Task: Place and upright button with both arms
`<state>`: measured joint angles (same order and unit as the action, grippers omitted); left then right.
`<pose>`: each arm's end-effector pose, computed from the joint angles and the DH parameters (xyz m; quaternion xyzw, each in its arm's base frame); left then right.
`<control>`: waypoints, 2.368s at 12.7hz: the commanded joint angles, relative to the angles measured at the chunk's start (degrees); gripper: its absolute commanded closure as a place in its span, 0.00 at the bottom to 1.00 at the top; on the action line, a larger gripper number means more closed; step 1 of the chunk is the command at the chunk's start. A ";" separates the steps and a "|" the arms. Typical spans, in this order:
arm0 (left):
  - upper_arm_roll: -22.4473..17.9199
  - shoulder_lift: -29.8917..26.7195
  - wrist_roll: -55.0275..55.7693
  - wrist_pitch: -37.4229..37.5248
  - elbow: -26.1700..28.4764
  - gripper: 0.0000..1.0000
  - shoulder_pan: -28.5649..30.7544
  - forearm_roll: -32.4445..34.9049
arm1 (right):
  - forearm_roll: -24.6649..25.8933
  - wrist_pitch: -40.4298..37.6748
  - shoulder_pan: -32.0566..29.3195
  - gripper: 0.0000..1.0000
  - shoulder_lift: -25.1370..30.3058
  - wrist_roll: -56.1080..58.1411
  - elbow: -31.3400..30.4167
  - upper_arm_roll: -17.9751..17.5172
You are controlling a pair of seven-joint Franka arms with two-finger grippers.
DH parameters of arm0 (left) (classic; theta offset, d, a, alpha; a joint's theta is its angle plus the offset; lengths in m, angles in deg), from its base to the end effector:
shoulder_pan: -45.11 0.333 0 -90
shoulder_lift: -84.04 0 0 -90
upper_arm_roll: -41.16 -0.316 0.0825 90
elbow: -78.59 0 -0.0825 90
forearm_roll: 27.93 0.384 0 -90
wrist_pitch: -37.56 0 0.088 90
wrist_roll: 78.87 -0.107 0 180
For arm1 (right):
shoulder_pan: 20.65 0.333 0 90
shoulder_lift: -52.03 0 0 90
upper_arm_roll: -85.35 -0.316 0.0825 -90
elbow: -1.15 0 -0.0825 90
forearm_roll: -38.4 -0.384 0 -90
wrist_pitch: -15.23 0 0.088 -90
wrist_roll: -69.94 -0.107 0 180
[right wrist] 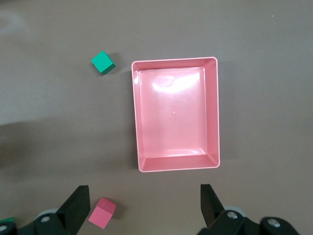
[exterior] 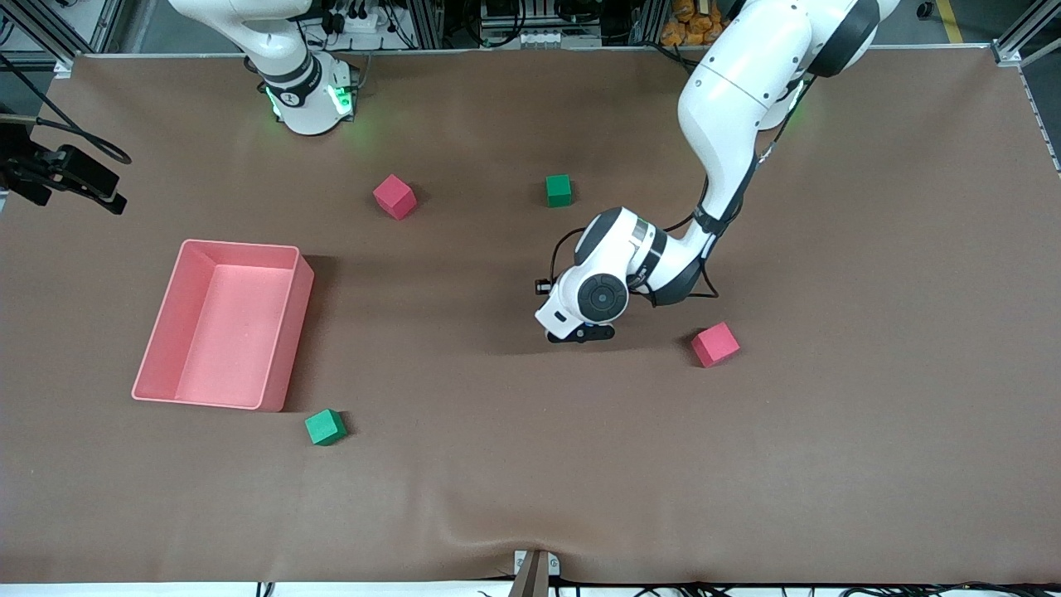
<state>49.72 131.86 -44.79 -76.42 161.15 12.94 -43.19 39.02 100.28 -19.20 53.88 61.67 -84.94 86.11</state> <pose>0.5252 -0.4519 0.1789 0.9752 0.0298 -0.2131 0.0511 0.5355 0.0051 0.6664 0.9977 -0.0666 0.0074 0.0046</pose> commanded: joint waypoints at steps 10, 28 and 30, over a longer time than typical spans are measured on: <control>-1.43 -1.67 9.85 0.42 -4.67 1.00 -3.24 4.42 | 0.08 -2.87 -0.40 0.00 -0.53 1.15 1.28 -0.32; -4.42 4.03 82.52 -14.61 -5.92 1.00 -23.64 78.67 | -0.44 -2.78 -0.40 0.00 -0.53 0.80 1.19 -0.23; -4.25 5.26 90.42 -14.61 -5.92 1.00 -23.64 88.43 | -0.44 -2.78 -0.49 0.00 -0.53 0.80 1.19 -0.23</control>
<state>46.35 136.24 39.14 -90.21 155.57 -10.15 38.15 38.99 98.39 -19.19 53.86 62.00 -84.94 86.06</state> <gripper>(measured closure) 0.670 0.000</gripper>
